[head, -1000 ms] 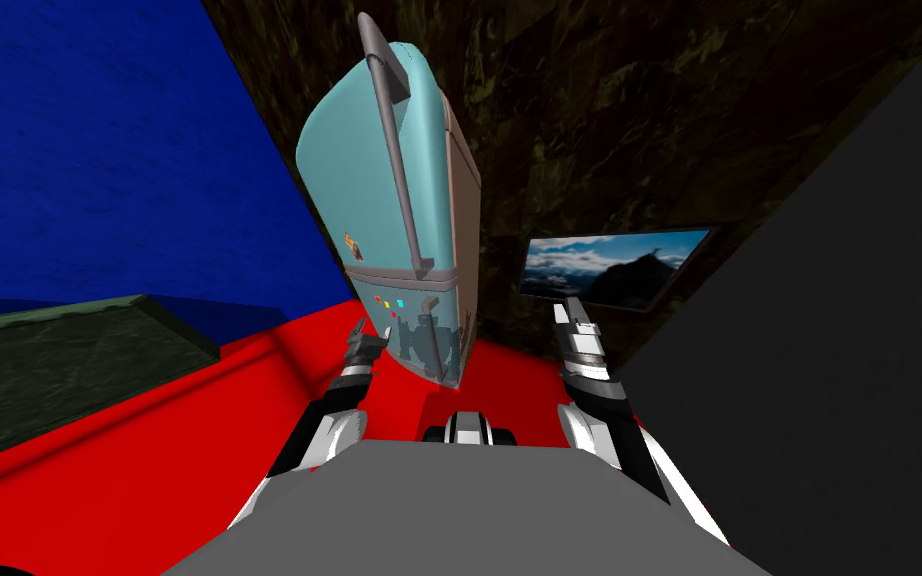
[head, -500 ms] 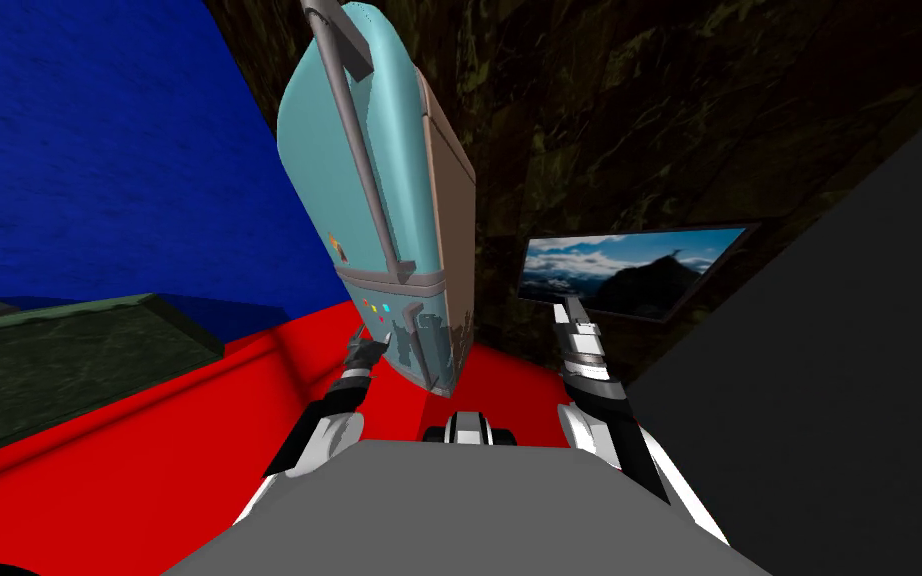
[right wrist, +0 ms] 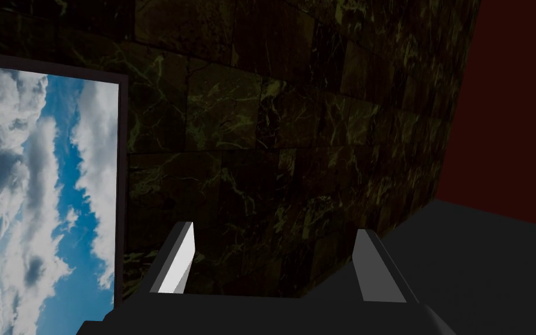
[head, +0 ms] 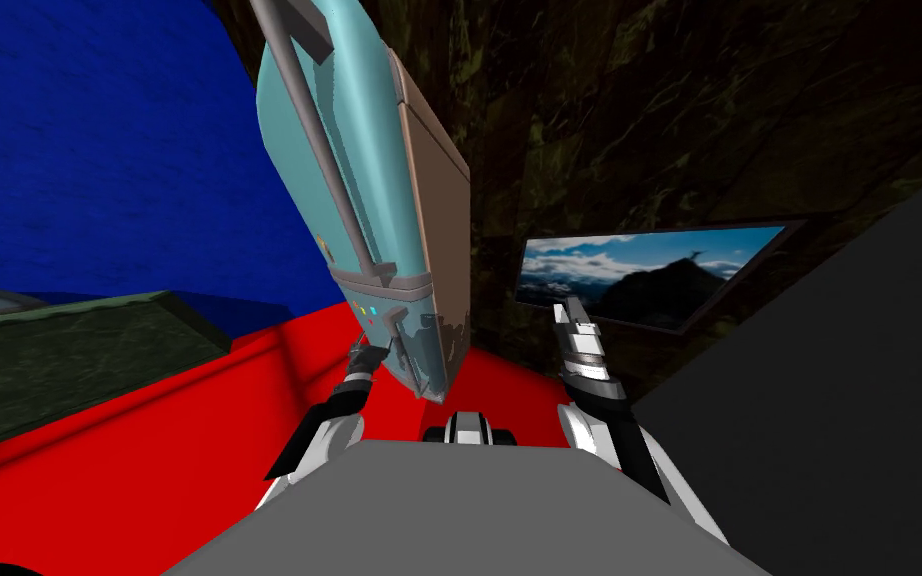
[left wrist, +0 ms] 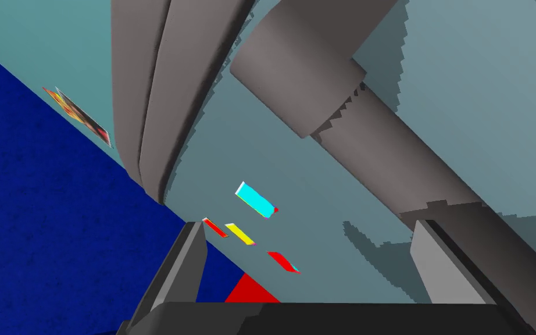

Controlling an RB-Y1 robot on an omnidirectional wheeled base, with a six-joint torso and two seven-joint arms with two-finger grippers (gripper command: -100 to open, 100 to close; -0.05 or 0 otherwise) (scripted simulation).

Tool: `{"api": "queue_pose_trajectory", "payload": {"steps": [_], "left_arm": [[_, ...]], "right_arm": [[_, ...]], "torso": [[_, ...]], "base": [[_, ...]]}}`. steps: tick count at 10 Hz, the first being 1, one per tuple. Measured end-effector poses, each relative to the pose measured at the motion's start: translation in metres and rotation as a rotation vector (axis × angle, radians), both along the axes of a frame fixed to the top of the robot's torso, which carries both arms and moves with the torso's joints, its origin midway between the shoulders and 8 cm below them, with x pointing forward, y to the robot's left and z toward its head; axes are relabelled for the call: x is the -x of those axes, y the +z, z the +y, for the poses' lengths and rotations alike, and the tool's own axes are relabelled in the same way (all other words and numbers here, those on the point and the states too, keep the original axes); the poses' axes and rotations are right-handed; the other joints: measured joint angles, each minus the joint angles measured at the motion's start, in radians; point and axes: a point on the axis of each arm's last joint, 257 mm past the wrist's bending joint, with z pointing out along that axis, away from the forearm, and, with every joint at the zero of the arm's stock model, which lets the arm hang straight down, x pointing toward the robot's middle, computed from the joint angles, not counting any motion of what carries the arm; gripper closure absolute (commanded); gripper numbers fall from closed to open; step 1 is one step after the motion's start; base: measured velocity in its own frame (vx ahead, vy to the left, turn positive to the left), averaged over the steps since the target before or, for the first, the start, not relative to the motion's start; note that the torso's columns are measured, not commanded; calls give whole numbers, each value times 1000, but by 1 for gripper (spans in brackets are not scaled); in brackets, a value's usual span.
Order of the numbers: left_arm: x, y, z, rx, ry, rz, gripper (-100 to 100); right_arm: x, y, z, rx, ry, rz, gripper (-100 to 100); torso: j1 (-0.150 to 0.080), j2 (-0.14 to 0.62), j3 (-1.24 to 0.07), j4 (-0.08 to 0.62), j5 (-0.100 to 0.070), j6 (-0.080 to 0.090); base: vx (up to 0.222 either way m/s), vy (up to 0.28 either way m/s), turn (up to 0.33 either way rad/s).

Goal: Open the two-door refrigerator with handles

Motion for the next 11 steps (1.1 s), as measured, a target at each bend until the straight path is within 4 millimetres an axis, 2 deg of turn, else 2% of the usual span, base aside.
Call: {"api": "queue_pose_trajectory", "payload": {"steps": [2,7,8,11], "left_arm": [[4,-9,4,69,17,8,-100],[7,-28,-2,226,55,4,-100],[7,-29,-3,228,56,4,-100],[19,-29,35,228,123,3,-100]], "right_arm": [[0,0,0,0,0,0,0],[0,0,0,0,0,0,0],[0,0,0,0,0,0,0],[0,0,0,0,0,0,0]], "torso": [[1,-3,-2,-1,1,5],[2,4,3,1,1,-1],[3,5,3,1,1,-1],[0,4,2,1,0,-1]], "base": [[40,-76,17],[35,-47,4],[-9,-16,-215],[-42,-31,-335]]}}
